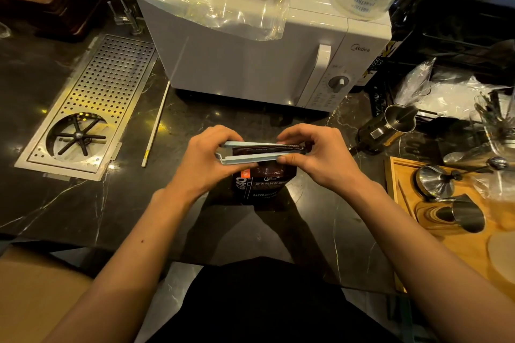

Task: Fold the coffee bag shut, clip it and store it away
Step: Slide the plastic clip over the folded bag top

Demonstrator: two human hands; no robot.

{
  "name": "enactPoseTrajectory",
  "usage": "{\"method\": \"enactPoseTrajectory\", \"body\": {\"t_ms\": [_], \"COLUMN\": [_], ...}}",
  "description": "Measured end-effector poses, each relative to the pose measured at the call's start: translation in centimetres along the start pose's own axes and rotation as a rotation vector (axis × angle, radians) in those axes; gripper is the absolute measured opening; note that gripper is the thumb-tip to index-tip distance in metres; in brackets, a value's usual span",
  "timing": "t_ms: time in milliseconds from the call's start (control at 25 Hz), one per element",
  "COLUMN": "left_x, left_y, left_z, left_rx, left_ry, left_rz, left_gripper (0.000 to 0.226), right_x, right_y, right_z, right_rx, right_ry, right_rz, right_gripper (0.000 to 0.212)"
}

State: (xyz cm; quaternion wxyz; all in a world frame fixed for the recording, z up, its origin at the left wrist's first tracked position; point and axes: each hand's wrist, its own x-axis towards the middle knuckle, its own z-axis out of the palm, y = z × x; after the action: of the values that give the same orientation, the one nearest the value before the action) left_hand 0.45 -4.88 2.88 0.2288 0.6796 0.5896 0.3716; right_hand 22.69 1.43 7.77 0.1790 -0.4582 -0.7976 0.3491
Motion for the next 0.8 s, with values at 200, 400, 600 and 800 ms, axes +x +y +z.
{"method": "enactPoseTrajectory", "body": {"t_ms": [200,400,600,800], "left_x": [0.2,-1.4,-2.3,-2.2], "left_y": [0.5,0.5,0.6,0.9], "left_z": [-1.1,-1.1,-1.0,-0.8], "left_rx": [-0.082,-0.314,-0.314,-0.155], "left_ry": [-0.074,0.058,0.123,0.152], "left_rz": [-0.098,-0.31,-0.344,-0.277], "left_gripper": [0.048,0.036,0.032,0.024], "right_x": [0.3,0.0,-0.2,-0.2], "right_y": [-0.1,0.0,-0.1,0.1], "right_z": [-0.1,0.1,0.1,0.1], "right_rx": [-0.015,-0.007,-0.006,-0.014], "right_ry": [0.015,0.022,0.019,0.021], "right_rz": [0.009,0.019,0.015,0.021], "right_gripper": [0.034,0.032,0.031,0.03]}}
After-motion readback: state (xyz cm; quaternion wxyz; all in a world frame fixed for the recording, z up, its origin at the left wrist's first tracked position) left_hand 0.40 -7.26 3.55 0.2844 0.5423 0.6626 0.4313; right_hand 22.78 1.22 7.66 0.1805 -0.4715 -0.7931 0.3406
